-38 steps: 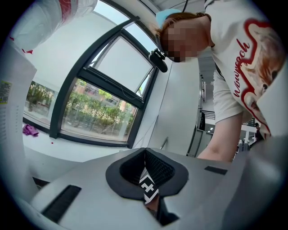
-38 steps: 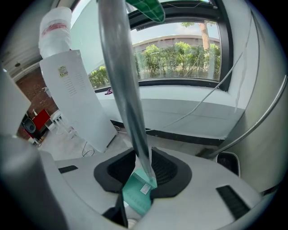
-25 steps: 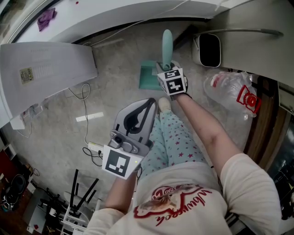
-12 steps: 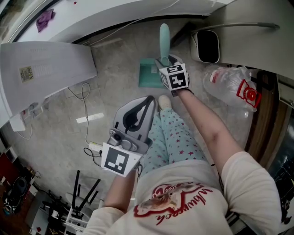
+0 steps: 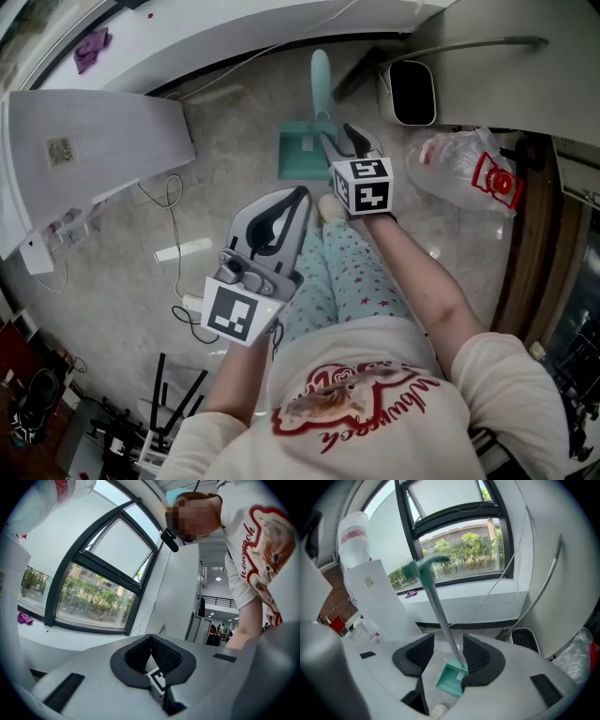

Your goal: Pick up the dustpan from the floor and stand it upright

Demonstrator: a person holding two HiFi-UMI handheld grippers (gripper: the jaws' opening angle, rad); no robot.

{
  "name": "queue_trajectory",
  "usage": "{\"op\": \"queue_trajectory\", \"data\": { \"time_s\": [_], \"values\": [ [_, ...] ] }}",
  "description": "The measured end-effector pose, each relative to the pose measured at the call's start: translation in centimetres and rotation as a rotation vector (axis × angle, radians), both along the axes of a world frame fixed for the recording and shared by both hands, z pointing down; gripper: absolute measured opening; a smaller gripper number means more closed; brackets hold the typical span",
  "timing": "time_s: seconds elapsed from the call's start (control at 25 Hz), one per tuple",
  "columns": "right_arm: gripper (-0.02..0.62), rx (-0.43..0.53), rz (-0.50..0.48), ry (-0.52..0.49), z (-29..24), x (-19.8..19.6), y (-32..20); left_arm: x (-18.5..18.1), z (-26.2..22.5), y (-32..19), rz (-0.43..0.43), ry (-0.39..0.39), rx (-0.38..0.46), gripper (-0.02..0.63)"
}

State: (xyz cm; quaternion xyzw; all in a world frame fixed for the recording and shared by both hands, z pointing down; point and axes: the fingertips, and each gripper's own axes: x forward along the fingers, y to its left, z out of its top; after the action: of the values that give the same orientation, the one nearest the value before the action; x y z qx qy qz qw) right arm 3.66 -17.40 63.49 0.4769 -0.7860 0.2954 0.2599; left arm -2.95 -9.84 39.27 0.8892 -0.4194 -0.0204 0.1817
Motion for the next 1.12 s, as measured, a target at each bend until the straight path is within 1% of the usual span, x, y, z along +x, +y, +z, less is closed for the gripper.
{"op": "queue_trajectory", "data": {
  "time_s": [0.04, 0.08, 0.12, 0.16, 0.24, 0.4, 0.6, 0.76, 0.92, 1.12],
  "values": [
    [0.204, 0.019, 0.009, -0.017, -1.6, 0.1, 0.3, 0.1, -0.3, 0.0, 0.005, -0.003, 0.004, 0.02],
    [0.176, 0.042, 0.015, -0.028, -3.3, 0.3, 0.6, 0.3, -0.5, 0.0, 0.009, -0.005, 0.006, 0.02],
    [0.127, 0.068, 0.021, -0.032, -4.9, 0.5, 0.8, 0.4, -0.7, -0.1, 0.012, -0.006, 0.007, 0.02],
    [0.103, 0.093, 0.027, -0.03, -6.4, 0.7, 0.9, 0.5, -0.9, -0.1, 0.015, -0.006, 0.009, 0.021],
    [0.093, 0.143, 0.041, -0.027, -9.4, 1.2, 1.2, 0.9, -1.2, -0.2, 0.023, 0.0, 0.012, 0.02],
    [0.04, 0.251, 0.037, -0.048, -15.3, 1.7, 1.8, 2.3, -1.9, 0.1, 0.057, 0.0, 0.031, 0.02],
    [0.032, 0.342, 0.02, -0.106, -20.9, 0.9, 3.0, 2.6, -2.8, 0.7, 0.076, -0.005, 0.041, 0.02],
    [0.03, 0.424, -0.03, -0.124, -24.2, -0.2, 4.5, 2.2, -4.4, 1.3, 0.09, 0.003, 0.072, 0.02],
    [0.029, 0.426, -0.024, -0.139, -25.6, -0.6, 6.1, 2.6, -6.1, 2.1, 0.121, 0.012, 0.096, 0.021],
    [0.028, 0.468, -0.006, -0.191, -28.6, -1.4, 6.8, 2.5, -8.6, 2.8, 0.135, 0.024, 0.128, 0.02]
  ]
}}
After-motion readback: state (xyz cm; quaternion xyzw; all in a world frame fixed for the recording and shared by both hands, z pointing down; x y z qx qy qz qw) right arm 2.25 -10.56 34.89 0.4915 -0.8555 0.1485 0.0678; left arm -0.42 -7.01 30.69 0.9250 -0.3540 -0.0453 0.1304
